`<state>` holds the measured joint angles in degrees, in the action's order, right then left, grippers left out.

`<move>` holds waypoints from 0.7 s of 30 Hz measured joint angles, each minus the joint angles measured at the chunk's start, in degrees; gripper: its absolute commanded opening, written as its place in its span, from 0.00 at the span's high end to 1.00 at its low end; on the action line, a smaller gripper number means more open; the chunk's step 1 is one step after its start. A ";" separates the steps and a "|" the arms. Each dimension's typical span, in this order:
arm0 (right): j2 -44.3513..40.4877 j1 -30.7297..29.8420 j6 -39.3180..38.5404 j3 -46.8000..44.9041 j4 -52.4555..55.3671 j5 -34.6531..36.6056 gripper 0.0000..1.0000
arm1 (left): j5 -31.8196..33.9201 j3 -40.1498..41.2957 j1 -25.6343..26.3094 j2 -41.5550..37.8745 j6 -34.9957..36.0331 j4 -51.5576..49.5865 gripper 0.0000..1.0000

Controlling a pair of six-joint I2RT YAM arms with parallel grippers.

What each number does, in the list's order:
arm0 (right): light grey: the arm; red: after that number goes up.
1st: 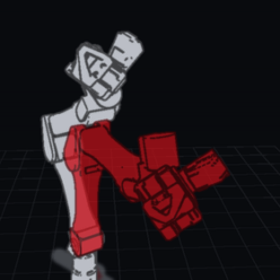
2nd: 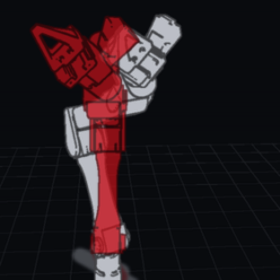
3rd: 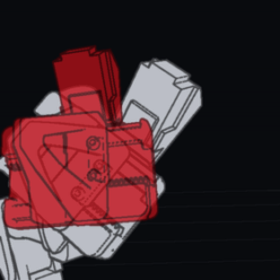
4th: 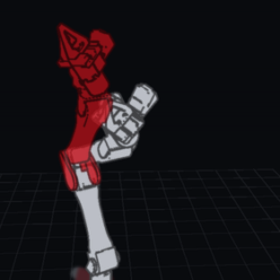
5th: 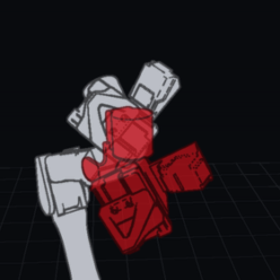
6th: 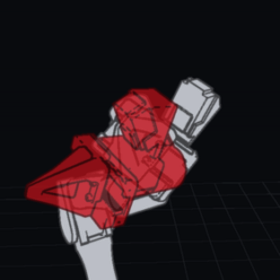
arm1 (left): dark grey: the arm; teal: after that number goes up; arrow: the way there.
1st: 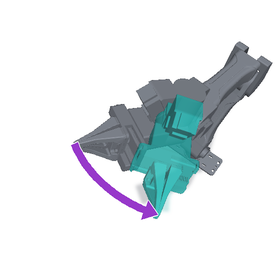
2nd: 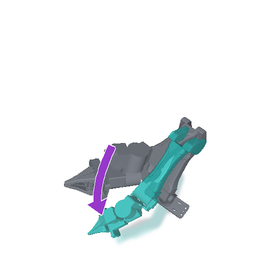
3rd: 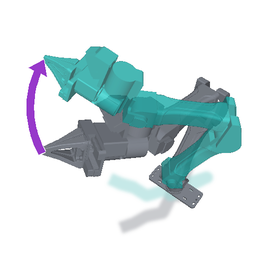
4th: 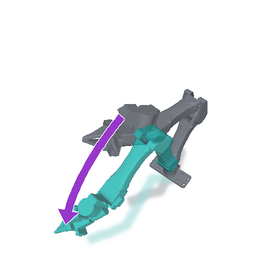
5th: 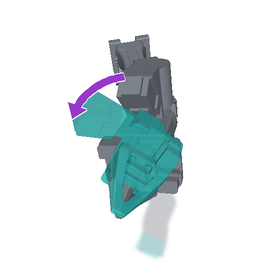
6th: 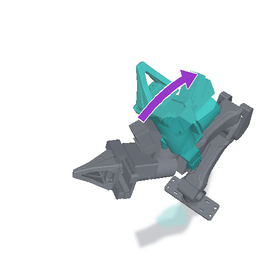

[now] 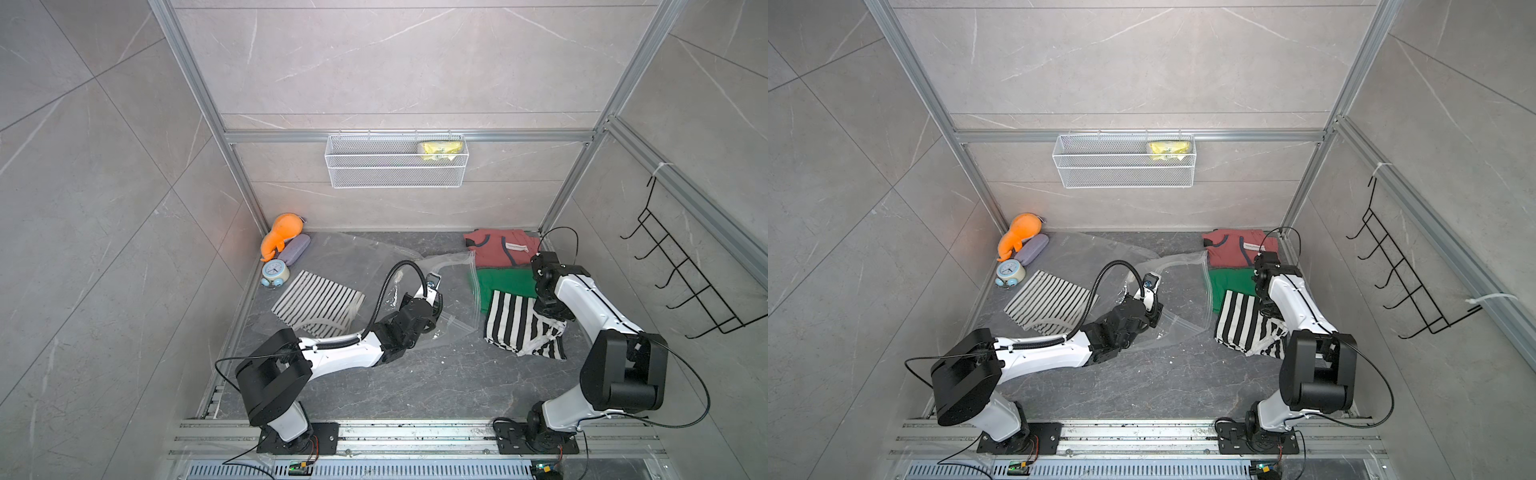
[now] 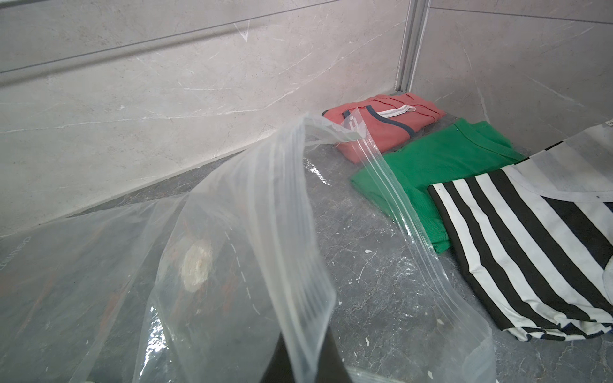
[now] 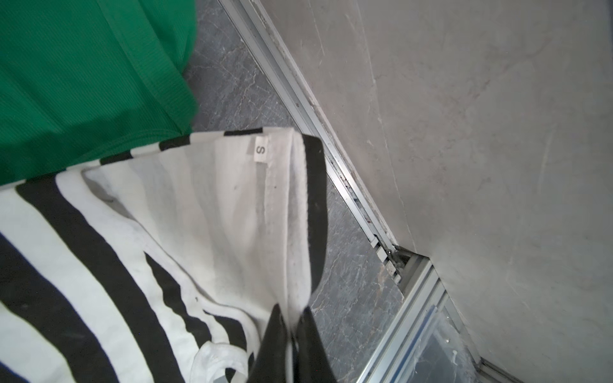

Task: Take the tank top out of the vacuum bag
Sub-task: Take out the tank top from the vacuum bag.

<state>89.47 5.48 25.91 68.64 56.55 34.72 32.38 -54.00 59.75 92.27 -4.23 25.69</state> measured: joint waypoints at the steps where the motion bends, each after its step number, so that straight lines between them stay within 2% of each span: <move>1: 0.00 0.00 -0.02 0.04 -0.28 -0.17 1.00 | 0.15 0.00 0.00 0.00 0.00 -0.02 1.00; 6: -0.79 0.00 0.04 -0.26 -1.90 -0.13 1.00 | 0.46 -0.11 0.00 0.00 0.02 -0.59 1.00; 13: -6.69 0.00 1.57 -3.43 -4.81 2.01 1.00 | 0.76 -0.57 0.00 -0.02 1.27 -1.38 1.00; 21: -8.48 0.00 4.57 -7.10 -8.63 3.10 1.00 | 1.81 -3.80 -0.02 -0.02 1.90 -4.09 1.00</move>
<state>80.99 5.48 30.48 61.54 47.92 37.82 34.20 -57.80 59.72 92.25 -2.33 21.61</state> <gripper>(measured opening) 0.078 0.048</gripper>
